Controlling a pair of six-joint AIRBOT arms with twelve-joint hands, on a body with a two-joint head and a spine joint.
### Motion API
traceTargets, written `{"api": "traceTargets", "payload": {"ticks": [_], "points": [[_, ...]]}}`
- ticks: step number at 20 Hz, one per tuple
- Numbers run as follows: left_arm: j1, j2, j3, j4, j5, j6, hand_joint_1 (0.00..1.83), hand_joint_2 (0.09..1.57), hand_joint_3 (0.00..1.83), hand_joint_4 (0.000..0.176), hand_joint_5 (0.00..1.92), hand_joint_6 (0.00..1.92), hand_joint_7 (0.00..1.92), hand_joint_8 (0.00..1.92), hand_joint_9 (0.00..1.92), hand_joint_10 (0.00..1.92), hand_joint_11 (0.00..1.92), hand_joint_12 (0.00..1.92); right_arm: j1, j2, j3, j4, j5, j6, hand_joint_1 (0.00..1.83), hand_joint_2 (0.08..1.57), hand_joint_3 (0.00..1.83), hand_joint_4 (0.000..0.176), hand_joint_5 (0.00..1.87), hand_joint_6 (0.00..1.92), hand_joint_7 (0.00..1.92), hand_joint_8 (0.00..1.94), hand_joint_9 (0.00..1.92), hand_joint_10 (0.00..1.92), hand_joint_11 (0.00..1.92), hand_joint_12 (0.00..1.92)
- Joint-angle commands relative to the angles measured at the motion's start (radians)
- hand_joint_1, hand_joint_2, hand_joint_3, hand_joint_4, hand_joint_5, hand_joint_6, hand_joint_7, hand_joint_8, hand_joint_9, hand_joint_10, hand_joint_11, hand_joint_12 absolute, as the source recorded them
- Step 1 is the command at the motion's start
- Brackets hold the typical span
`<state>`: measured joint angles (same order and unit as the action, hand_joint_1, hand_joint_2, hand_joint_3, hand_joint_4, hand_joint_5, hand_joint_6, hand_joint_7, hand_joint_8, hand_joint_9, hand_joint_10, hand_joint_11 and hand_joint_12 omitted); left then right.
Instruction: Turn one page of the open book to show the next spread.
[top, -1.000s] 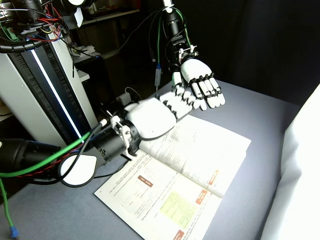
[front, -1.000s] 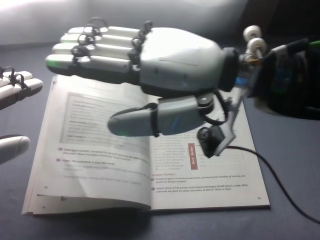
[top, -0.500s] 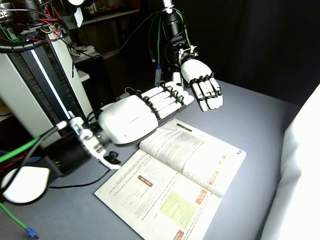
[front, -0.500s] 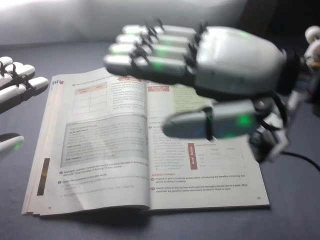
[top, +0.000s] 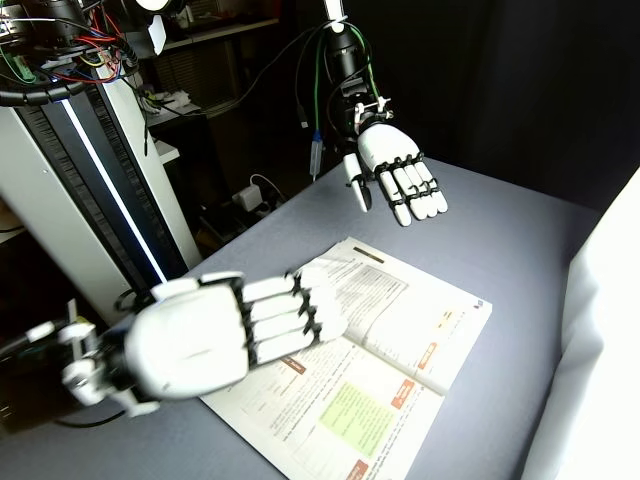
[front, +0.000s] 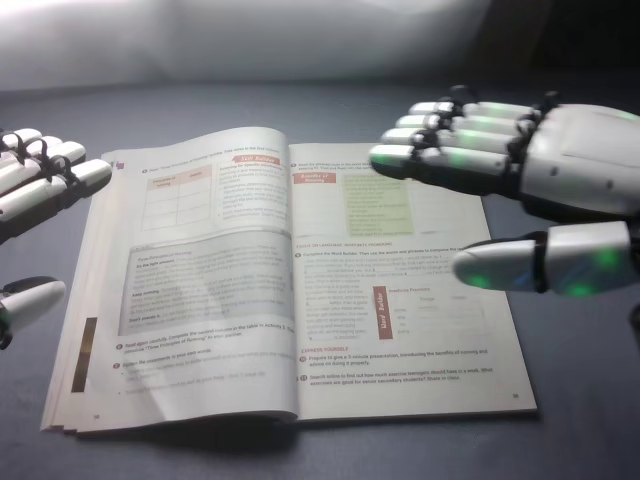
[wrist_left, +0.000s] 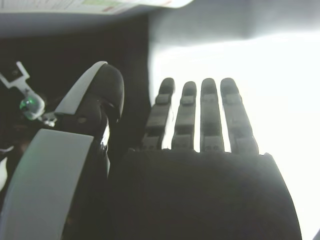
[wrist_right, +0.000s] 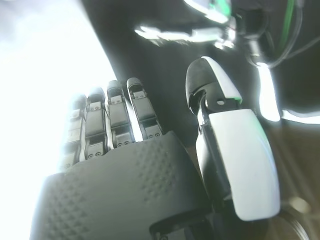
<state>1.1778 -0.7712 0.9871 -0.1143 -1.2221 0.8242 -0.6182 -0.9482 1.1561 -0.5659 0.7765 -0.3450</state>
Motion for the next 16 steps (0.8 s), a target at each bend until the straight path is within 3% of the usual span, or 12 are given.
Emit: {"api": "traceTargets", "payload": {"ticks": [1, 4, 7, 9, 12, 14, 15, 16], "points": [[-0.009, -0.006, 0.008, -0.016, -0.135, -0.006, 0.18, 1.54, 0.00, 0.000, 0.07, 0.01, 0.00, 0.00, 0.00, 0.00, 0.00, 0.00, -0.006, 0.018, -0.008, 0.073, 0.090, -0.007, 0.00, 1.34, 0.00, 0.000, 0.00, 0.00, 0.00, 0.00, 0.00, 0.00, 0.00, 0.00], [-0.028, -0.025, 0.020, 0.005, -0.140, -0.019, 0.10, 1.53, 0.00, 0.000, 0.06, 0.00, 0.00, 0.00, 0.00, 0.00, 0.00, 0.00, -0.058, 0.069, -0.041, 0.150, 0.089, -0.058, 0.00, 1.35, 0.00, 0.000, 0.00, 0.00, 0.00, 0.00, 0.00, 0.00, 0.00, 0.00], [-0.038, -0.035, 0.026, 0.018, -0.138, -0.028, 0.14, 1.51, 0.00, 0.000, 0.08, 0.01, 0.00, 0.00, 0.00, 0.00, 0.00, 0.00, -0.078, 0.086, -0.055, 0.188, 0.095, -0.087, 0.00, 1.36, 0.00, 0.000, 0.00, 0.00, 0.00, 0.00, 0.00, 0.00, 0.00, 0.00], [-0.044, -0.042, 0.030, 0.026, -0.137, -0.033, 0.14, 1.50, 0.00, 0.018, 0.03, 0.00, 0.00, 0.00, 0.00, 0.00, 0.00, 0.00, -0.091, 0.092, -0.061, 0.212, 0.104, -0.099, 0.04, 1.40, 0.01, 0.000, 0.00, 0.00, 0.00, 0.00, 0.00, 0.00, 0.00, 0.00], [-0.075, -0.074, 0.047, 0.054, -0.123, -0.053, 0.07, 1.50, 0.00, 0.032, 0.00, 0.00, 0.00, 0.00, 0.00, 0.00, 0.00, 0.00, -0.155, 0.103, -0.074, 0.308, 0.160, -0.130, 0.13, 1.39, 0.00, 0.000, 0.00, 0.00, 0.00, 0.00, 0.00, 0.00, 0.00, 0.00], [-0.089, -0.097, 0.058, 0.063, -0.124, -0.065, 0.07, 1.50, 0.00, 0.027, 0.00, 0.00, 0.00, 0.00, 0.00, 0.00, 0.04, 0.02, -0.207, 0.105, -0.077, 0.371, 0.212, -0.142, 0.10, 1.39, 0.00, 0.000, 0.00, 0.00, 0.00, 0.00, 0.00, 0.00, 0.00, 0.00], [-0.094, -0.109, 0.064, 0.066, -0.127, -0.072, 0.08, 1.49, 0.01, 0.000, 0.00, 0.00, 0.00, 0.00, 0.00, 0.00, 0.00, 0.20, -0.230, 0.105, -0.080, 0.400, 0.242, -0.148, 0.15, 1.39, 0.00, 0.000, 0.00, 0.00, 0.00, 0.00, 0.00, 0.00, 0.00, 0.00], [-0.096, -0.117, 0.068, 0.067, -0.130, -0.077, 0.03, 1.49, 0.00, 0.000, 0.00, 0.00, 0.00, 0.00, 0.00, 0.00, 0.00, 0.04, -0.243, 0.105, -0.082, 0.414, 0.257, -0.152, 0.16, 1.38, 0.00, 0.000, 0.00, 0.00, 0.00, 0.00, 0.00, 0.00, 0.00, 0.00]]}}
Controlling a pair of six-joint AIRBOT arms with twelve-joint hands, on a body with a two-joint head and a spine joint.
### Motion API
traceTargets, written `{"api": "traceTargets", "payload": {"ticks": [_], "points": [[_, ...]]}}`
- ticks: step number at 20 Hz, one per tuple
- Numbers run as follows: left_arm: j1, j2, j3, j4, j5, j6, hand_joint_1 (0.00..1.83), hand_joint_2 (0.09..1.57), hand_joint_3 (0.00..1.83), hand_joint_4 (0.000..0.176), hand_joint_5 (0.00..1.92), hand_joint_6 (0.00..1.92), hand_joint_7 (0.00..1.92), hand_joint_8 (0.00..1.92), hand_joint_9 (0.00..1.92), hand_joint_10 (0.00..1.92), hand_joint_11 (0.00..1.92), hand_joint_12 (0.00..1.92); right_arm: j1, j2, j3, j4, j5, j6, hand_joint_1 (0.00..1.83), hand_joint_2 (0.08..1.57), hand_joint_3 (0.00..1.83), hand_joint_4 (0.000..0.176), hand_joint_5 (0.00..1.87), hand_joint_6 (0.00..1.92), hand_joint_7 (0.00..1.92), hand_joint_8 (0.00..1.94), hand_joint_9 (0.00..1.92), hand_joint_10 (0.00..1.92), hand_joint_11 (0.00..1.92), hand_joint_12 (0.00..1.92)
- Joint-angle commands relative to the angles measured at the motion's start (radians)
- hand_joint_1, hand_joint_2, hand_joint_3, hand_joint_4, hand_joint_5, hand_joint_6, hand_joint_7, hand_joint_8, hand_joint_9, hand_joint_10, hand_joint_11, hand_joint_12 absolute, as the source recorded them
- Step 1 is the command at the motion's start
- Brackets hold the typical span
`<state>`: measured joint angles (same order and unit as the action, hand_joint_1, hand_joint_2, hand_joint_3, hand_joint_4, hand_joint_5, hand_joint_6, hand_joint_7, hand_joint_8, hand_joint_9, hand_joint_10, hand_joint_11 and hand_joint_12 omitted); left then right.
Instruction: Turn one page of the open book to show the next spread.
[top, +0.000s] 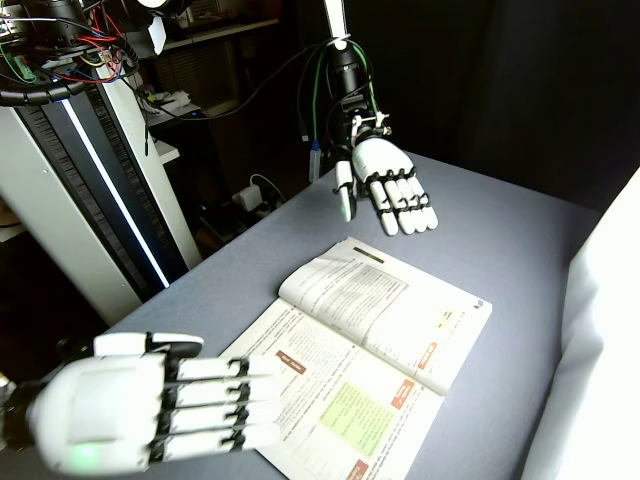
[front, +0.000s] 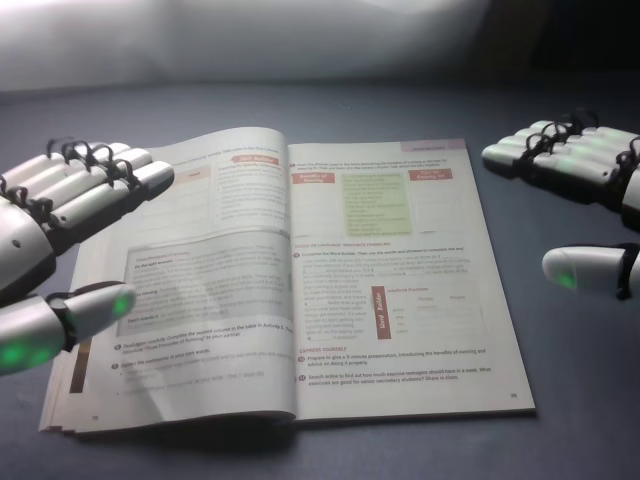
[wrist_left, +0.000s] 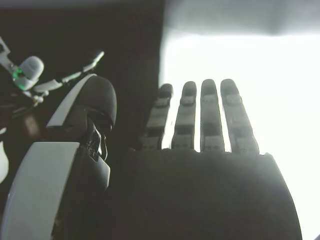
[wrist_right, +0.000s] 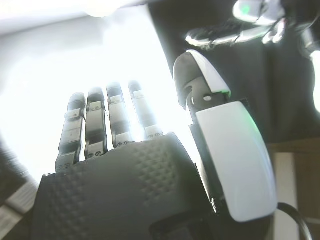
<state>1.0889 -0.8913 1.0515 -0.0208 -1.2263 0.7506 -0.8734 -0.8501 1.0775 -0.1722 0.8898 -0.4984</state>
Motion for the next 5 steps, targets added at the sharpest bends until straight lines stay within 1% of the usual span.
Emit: {"api": "traceTargets", "payload": {"ticks": [1, 3, 4, 5], "points": [[-0.011, -0.009, 0.009, -0.026, -0.132, -0.010, 0.04, 1.48, 0.00, 0.000, 0.00, 0.00, 0.00, 0.00, 0.00, 0.00, 0.00, 0.01, -0.001, 0.007, -0.006, 0.038, 0.166, 0.000, 0.13, 1.40, 0.00, 0.000, 0.00, 0.00, 0.00, 0.00, 0.00, 0.00, 0.00, 0.00], [-0.012, -0.025, 0.016, -0.032, -0.152, -0.015, 0.07, 1.48, 0.00, 0.000, 0.00, 0.00, 0.00, 0.00, 0.00, 0.00, 0.00, 0.00, -0.026, 0.006, -0.009, 0.074, 0.221, -0.002, 0.13, 1.40, 0.01, 0.000, 0.00, 0.00, 0.00, 0.00, 0.00, 0.00, 0.00, 0.00], [-0.012, -0.030, 0.017, -0.037, -0.162, -0.016, 0.03, 1.47, 0.00, 0.000, 0.00, 0.00, 0.00, 0.00, 0.00, 0.00, 0.00, 0.00, -0.039, 0.005, -0.011, 0.090, 0.250, -0.003, 0.17, 1.39, 0.00, 0.000, 0.00, 0.00, 0.00, 0.00, 0.00, 0.00, 0.00, 0.00], [-0.012, -0.038, 0.019, -0.047, -0.180, -0.016, 0.07, 1.45, 0.00, 0.000, 0.00, 0.00, 0.00, 0.00, 0.00, 0.00, 0.00, 0.00, -0.059, 0.007, -0.016, 0.117, 0.299, -0.008, 0.21, 1.40, 0.00, 0.000, 0.00, 0.00, 0.00, 0.00, 0.00, 0.00, 0.00, 0.00]]}}
